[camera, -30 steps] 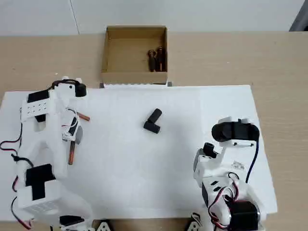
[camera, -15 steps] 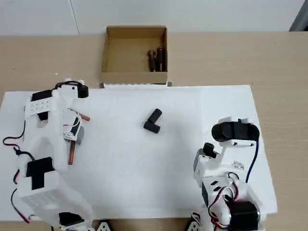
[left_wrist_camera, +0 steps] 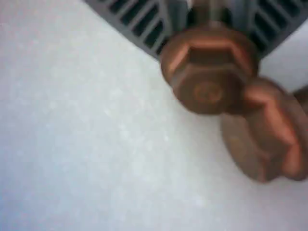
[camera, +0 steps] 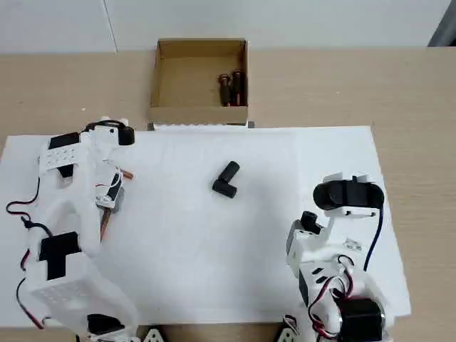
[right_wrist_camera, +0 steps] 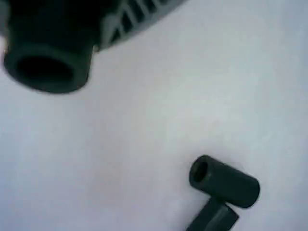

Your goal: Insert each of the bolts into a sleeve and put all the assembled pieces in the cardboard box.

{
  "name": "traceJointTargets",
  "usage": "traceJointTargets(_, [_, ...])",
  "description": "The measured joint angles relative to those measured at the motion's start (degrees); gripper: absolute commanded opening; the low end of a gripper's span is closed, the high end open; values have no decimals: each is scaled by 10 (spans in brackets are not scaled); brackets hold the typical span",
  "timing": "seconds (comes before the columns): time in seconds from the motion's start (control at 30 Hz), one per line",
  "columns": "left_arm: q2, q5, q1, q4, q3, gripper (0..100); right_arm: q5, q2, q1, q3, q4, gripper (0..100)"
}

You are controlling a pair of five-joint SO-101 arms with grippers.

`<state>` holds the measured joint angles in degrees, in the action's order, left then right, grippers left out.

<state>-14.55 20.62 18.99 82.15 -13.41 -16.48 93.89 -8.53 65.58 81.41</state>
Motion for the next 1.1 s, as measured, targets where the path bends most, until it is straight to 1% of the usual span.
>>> traceJointTargets(0.17, [61, 0, 7, 26, -1, 5, 0, 0, 0, 0, 0, 2])
traceJointTargets(0.53, [328, 1, 5, 71, -1, 5, 0, 0, -2, 0, 0, 2])
traceJointTargets(0.67, [403, 3, 5, 97, -3, 5, 1, 5, -39, 0, 0, 2])
traceJointTargets(0.77, [456, 3, 5, 111, -27, 5, 1, 8, -67, 0, 0, 2])
traceJointTargets(0.87, [520, 3, 5, 110, -76, 5, 1, 8, -75, 0, 0, 2])
traceJointTargets(0.93, [571, 3, 5, 93, -122, 5, 1, 7, -77, 0, 0, 2])
traceJointTargets(1.1, [724, 3, 5, 1, -266, 5, 18, 7, -77, 0, 0, 2])
